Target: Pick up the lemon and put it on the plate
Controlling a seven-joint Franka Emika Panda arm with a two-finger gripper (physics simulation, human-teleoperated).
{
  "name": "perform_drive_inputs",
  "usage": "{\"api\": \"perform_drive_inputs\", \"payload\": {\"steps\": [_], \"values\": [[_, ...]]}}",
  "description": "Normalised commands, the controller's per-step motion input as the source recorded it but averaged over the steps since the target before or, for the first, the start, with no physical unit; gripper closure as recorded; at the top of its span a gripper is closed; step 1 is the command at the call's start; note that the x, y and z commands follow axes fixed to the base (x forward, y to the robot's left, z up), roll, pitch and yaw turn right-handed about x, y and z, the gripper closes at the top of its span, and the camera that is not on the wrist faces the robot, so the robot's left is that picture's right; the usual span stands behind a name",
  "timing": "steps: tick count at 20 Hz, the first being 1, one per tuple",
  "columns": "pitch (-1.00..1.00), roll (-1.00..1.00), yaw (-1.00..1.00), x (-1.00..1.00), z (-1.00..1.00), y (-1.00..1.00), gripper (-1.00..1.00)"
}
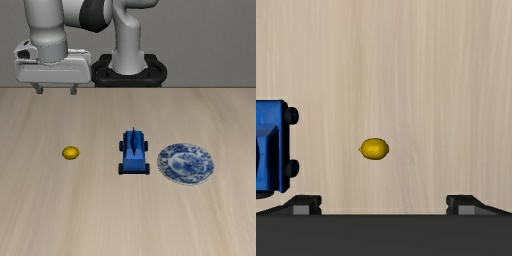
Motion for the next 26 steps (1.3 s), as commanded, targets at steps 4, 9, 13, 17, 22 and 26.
{"api": "perform_drive_inputs", "payload": {"steps": [4, 9, 13, 17, 22, 26], "values": [[0.00, 0.00, 0.00, 0.00, 0.00, 0.50, -1.00], [0.00, 0.00, 0.00, 0.00, -1.00, 0.00, -1.00], [0.00, 0.00, 0.00, 0.00, -1.00, 0.00, -1.00], [0.00, 0.00, 0.00, 0.00, -1.00, 0.00, -1.00], [0.00, 0.00, 0.00, -0.20, -0.80, 0.00, -1.00], [0.00, 0.00, 0.00, 0.00, -0.75, 0.00, 1.00]]}}
